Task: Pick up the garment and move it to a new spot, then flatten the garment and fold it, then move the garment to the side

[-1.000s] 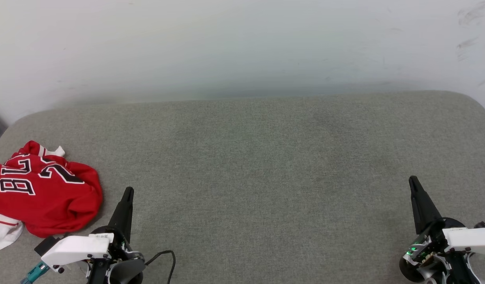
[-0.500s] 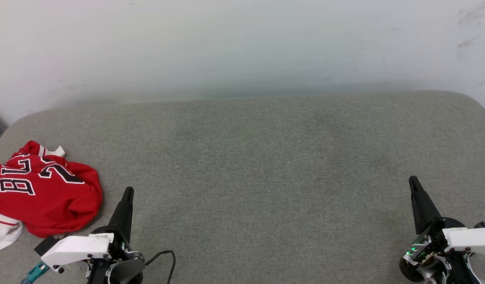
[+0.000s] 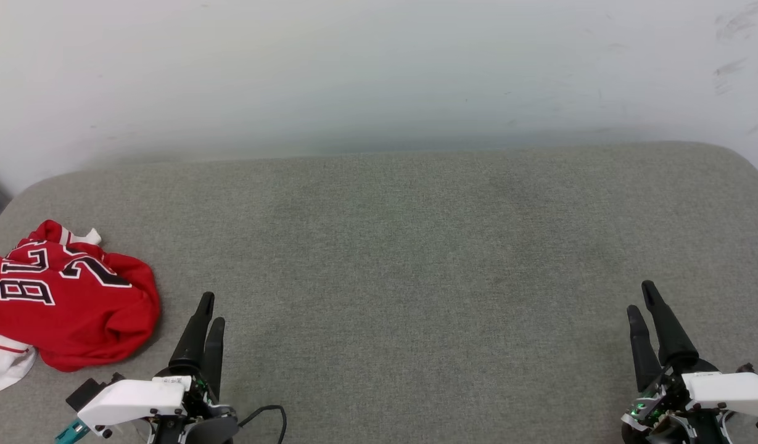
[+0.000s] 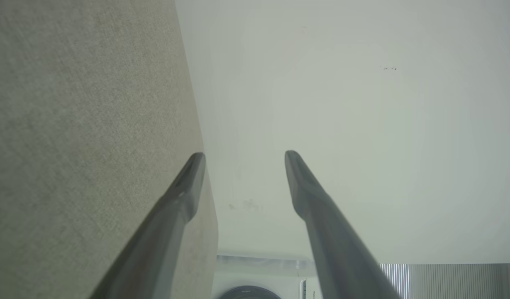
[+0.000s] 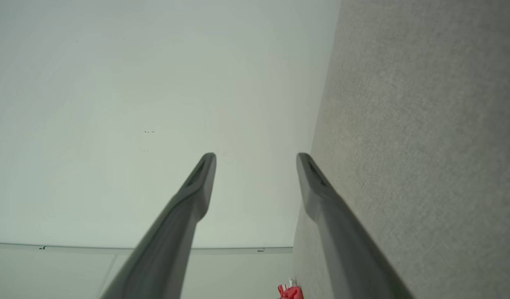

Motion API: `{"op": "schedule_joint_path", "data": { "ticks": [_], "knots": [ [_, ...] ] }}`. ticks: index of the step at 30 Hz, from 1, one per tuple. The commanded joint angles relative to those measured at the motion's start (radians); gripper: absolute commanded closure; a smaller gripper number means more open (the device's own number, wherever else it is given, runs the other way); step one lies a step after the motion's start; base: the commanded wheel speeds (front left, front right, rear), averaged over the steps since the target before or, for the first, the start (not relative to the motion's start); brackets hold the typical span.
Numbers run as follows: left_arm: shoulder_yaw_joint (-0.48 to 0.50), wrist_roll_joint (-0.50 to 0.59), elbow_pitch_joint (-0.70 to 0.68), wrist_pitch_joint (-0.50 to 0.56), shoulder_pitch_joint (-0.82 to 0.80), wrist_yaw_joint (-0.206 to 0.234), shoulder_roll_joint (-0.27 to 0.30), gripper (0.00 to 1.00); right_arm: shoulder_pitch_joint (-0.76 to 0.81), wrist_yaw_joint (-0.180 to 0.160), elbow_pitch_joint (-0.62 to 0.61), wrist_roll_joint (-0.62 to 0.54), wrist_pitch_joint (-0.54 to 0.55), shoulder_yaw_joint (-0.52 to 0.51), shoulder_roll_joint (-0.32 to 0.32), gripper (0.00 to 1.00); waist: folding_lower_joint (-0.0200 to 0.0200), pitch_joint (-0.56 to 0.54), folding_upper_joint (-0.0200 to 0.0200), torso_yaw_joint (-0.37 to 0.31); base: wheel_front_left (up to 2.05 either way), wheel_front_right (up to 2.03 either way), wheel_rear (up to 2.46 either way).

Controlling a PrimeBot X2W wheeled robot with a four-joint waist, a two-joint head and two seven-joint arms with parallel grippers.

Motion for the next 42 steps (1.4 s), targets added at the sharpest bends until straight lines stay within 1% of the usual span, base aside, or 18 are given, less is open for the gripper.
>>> {"op": "schedule_joint_path", "data": {
  "ticks": [1,8,13,24,31,36,42],
  "knots": [
    [-0.005,-0.002,-0.029,-0.007,-0.02,0.0,0.001,0.0,-0.012,0.0,-0.027,-0.008,-0.009,0.004,-0.002,0.0,0.0,0.0,0.0,0.0,0.0,0.0,0.0],
    [-0.032,0.029,-0.073,-0.043,-0.02,0.0,0.007,0.0,-0.007,0.0,-0.067,-0.051,-0.044,0.024,-0.013,0.0,0.0,0.001,0.0,0.002,0.0,0.0,0.0],
    [-0.054,0.09,-0.091,-0.069,-0.022,0.0,0.022,0.0,-0.005,0.0,-0.09,-0.134,-0.067,0.037,-0.031,0.0,0.0,0.001,0.0,0.003,0.0,0.0,0.0],
    [-0.044,0.351,-0.127,-0.113,-0.019,0.0,0.015,0.0,-0.002,0.0,-0.124,-0.44,-0.108,0.039,-0.038,0.0,0.0,0.002,0.0,0.006,0.0,0.0,0.0],
    [-0.056,0.511,-0.143,-0.139,-0.014,0.0,0.026,0.0,0.001,0.0,-0.157,-0.653,-0.109,0.029,-0.028,0.0,0.0,0.001,0.0,0.006,0.0,0.0,0.0],
    [-0.055,0.646,-0.144,-0.156,-0.011,0.0,0.032,0.0,0.006,0.0,-0.175,-0.771,-0.101,0.033,-0.025,0.0,0.0,0.001,0.0,0.007,0.0,0.0,0.0],
    [-0.058,0.776,-0.159,-0.175,-0.014,0.0,0.035,0.0,0.007,0.0,-0.193,-0.874,-0.094,0.049,-0.027,0.0,0.0,0.002,0.0,0.007,0.0,0.0,0.0]
  ]
}}
